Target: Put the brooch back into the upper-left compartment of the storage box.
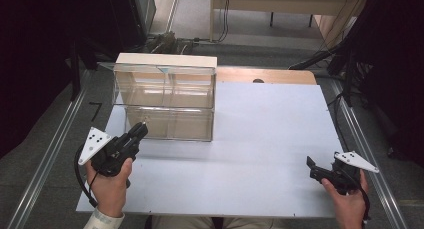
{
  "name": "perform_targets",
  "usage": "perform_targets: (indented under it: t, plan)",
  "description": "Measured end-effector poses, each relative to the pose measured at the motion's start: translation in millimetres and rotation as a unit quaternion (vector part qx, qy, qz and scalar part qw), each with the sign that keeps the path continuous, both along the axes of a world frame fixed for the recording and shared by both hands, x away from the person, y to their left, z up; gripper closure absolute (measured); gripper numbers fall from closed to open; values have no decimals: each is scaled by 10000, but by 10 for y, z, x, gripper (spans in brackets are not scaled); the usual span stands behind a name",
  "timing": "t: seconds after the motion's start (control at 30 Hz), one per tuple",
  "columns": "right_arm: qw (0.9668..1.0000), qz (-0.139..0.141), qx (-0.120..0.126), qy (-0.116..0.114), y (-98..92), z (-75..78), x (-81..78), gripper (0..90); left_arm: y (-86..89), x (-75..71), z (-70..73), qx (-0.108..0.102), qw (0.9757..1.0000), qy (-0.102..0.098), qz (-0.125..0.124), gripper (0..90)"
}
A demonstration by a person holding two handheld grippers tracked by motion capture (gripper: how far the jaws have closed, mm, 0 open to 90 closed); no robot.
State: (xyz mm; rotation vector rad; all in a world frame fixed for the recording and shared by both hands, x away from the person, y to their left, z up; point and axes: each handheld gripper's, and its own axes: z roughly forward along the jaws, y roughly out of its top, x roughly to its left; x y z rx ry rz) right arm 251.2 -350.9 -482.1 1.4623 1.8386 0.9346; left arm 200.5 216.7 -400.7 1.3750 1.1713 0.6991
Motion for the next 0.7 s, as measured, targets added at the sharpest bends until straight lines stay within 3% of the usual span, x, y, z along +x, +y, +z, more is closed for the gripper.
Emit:
perform_targets:
  t: [0.7]
  plan:
    - [10000, -10, 11, -1, -2, -1, 2, 44, 22, 90, 98, -72, 9999, -111, 77, 805]
